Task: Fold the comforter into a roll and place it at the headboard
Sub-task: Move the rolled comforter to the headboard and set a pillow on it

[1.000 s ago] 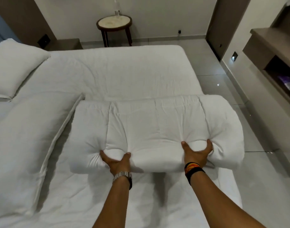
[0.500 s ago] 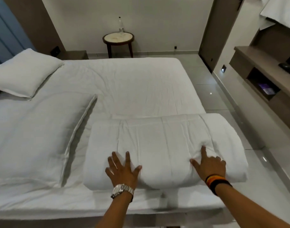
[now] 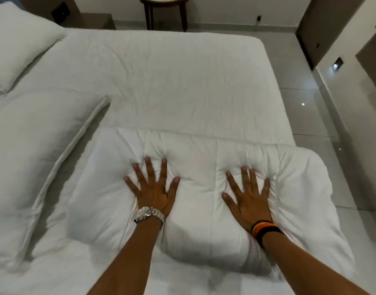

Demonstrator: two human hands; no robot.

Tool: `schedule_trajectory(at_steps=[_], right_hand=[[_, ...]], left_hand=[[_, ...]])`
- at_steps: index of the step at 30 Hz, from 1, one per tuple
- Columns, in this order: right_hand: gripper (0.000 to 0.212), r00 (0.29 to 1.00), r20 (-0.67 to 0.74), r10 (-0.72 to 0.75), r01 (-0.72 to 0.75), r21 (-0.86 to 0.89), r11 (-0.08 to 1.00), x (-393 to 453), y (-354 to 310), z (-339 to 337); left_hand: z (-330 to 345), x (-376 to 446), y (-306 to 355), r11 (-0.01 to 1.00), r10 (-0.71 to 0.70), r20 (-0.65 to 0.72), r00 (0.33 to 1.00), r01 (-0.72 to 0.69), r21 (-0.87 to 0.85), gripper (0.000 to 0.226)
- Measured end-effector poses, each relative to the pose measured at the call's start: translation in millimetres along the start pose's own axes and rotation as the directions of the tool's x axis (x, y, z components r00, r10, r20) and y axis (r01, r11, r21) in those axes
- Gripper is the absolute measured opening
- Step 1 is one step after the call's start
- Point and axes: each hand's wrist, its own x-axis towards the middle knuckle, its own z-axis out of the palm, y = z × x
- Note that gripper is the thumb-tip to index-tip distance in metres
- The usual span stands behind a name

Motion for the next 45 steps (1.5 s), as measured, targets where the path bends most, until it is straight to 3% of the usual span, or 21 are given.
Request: schedule_trajectory(at_steps=[3, 7, 9, 11, 14, 16, 21, 22, 27, 33, 39, 45], right_hand=[[0.072, 1.000, -0.021, -0.019, 0.020, 0.063, 0.998, -10.4, -2.9, -5.1], [0.074, 0.983, -0.160, -0.091, 0.126, 0.220, 0.967, 30.5, -5.9, -32.9], [0.084, 0.983, -0.096, -0.159, 0.174, 0.183, 0.968, 71.1, -11.7, -48.7], [0.095, 0.973, 0.111, -0.201, 0.183, 0.157, 0.971, 107.2, -16.1, -57.0], [0.113, 0.864, 0.448, -0.230, 0.153, 0.201, 0.968, 155.1, -12.4, -63.4], [0.122, 0.793, 0.556, -0.248, 0.151, 0.215, 0.965, 181.7, -12.0, -68.4], [0.114, 0.774, 0.548, -0.318, 0.271, 0.169, 0.948, 200.9, -12.6, -55.0], [0.112, 0.776, 0.535, -0.334, 0.283, 0.178, 0.943, 200.7, -12.4, -49.4], [0.104, 0.724, 0.559, -0.405, 0.269, 0.311, 0.911, 201.8, -12.2, -28.4], [0.112, 0.676, 0.598, -0.431, 0.279, 0.334, 0.900, 233.2, -9.3, -27.2], [0.120, 0.671, 0.563, -0.482, 0.193, 0.495, 0.847, 207.3, -17.3, -30.4], [0.107, 0.732, 0.512, -0.450, 0.039, 0.627, 0.778, 186.6, -26.8, -83.6]], left_hand=[[-13.2, -20.3, -8.6, 1.000, -0.029, 0.053, 0.998, 0.029, -0.006, 0.076], [-29.6, -72.9, -18.7, 0.987, -0.152, 0.078, 0.985, 0.156, -0.044, 0.070], [-37.5, -92.8, -11.9, 0.950, -0.286, 0.091, 0.954, 0.295, -0.099, 0.070], [-43.7, -111.2, 0.2, 0.865, -0.457, 0.123, 0.881, 0.472, -0.170, 0.072], [-49.2, -138.4, 27.4, 0.647, -0.643, 0.233, 0.729, 0.681, -0.343, 0.078], [-50.2, -156.7, 51.4, 0.446, -0.694, 0.330, 0.640, 0.742, -0.501, 0.087], [-55.8, -180.0, 110.9, -0.168, -0.679, 0.591, 0.434, 0.692, -0.702, 0.107], [-57.0, -180.8, 119.9, -0.234, -0.672, 0.609, 0.420, 0.660, -0.714, 0.112], [-52.5, -187.2, 136.3, -0.232, -0.685, 0.559, 0.467, 0.588, -0.775, 0.133], [-38.8, -185.7, 133.7, -0.167, -0.765, 0.492, 0.416, 0.610, -0.775, 0.137], [-31.7, -180.1, 128.2, -0.145, -0.823, 0.432, 0.369, 0.598, -0.788, 0.136], [-74.2, -160.8, 121.6, -0.068, -0.825, 0.289, 0.486, 0.422, -0.904, 0.123]])
